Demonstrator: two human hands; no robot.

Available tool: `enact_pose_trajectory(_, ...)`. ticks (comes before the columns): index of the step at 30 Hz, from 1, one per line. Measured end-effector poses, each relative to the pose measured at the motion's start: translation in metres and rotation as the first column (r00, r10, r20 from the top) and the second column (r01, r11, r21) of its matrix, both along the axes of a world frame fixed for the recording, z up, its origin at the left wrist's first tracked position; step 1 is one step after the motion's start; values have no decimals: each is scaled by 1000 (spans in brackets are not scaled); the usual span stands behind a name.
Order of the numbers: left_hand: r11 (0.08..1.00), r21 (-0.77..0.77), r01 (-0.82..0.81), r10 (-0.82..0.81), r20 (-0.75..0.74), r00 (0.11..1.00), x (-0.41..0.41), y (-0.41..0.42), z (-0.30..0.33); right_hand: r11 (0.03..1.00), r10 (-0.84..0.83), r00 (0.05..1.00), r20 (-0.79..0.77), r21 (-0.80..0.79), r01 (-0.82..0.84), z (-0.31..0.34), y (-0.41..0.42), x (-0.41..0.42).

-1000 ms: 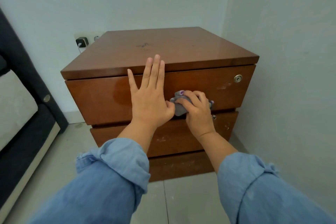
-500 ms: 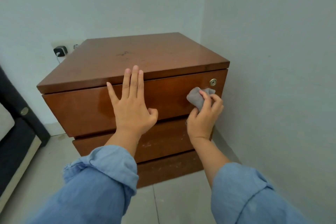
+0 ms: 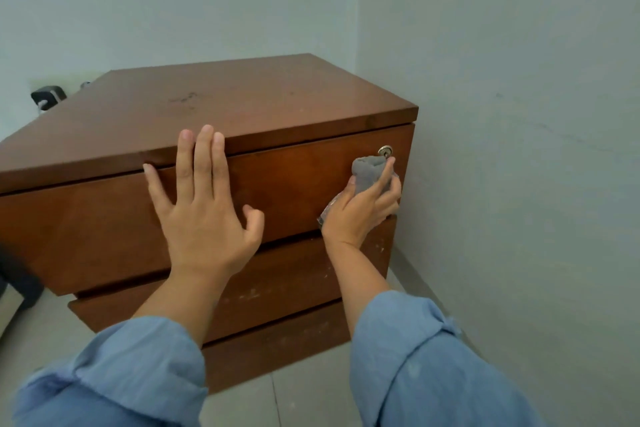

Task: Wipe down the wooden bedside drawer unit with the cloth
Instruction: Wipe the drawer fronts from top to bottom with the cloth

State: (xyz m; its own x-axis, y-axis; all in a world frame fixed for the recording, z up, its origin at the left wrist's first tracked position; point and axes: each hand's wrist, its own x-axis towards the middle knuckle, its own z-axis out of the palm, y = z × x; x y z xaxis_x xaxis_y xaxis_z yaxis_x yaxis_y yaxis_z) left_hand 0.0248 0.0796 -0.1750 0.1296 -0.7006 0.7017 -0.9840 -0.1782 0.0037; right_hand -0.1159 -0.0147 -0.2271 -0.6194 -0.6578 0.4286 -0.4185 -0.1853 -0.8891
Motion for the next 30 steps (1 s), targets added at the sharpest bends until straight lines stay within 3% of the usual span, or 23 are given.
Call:
enact_pose_trajectory(3, 1000, 12, 7, -7, 3, 1000, 1, 1, -1, 995, 16, 997, 79, 96, -23, -12, -4, -15)
enact_pose_trajectory(6, 1000, 31, 4, -5, 10, 1000, 1, 6, 1, 951, 15, 953, 304, 290, -108, -21, -4, -40)
enact_pose_trajectory(8, 999, 44, 9, -9, 8, 1000, 1, 7, 3, 920, -10, 928, 372, 367, -137, -20, 1, -53)
enact_pose_trajectory(10, 999, 53, 9, -9, 7, 1000, 1, 9, 4, 944, -35, 925, 379, 316, -94, -9, 7, -60)
enact_pose_trajectory(12, 998, 57, 5, -6, 12, 1000, 0, 11, 5, 989, -28, 925, 379, 147, -30, 13, 14, -63)
enact_pose_trajectory(16, 998, 57, 2, -2, 10, 1000, -4, 13, 8, 989, 127, 978, 164, -99, -112, 49, 15, -54)
enact_pose_trajectory(24, 998, 66, 12, -13, 22, 1000, -2, 12, 8, 923, 290, 930, -226, -193, -334, 11, 36, 4)
enact_pose_trajectory(27, 997, 67, 25, -27, 22, 999, 0, 13, 8, 891, 366, 842, -397, -112, -440, -12, 43, 5)
enact_pose_trajectory(30, 996, 85, 26, -27, 16, 999, 1, 14, 9, 862, 493, 714, -497, 168, -478, -43, 48, -11)
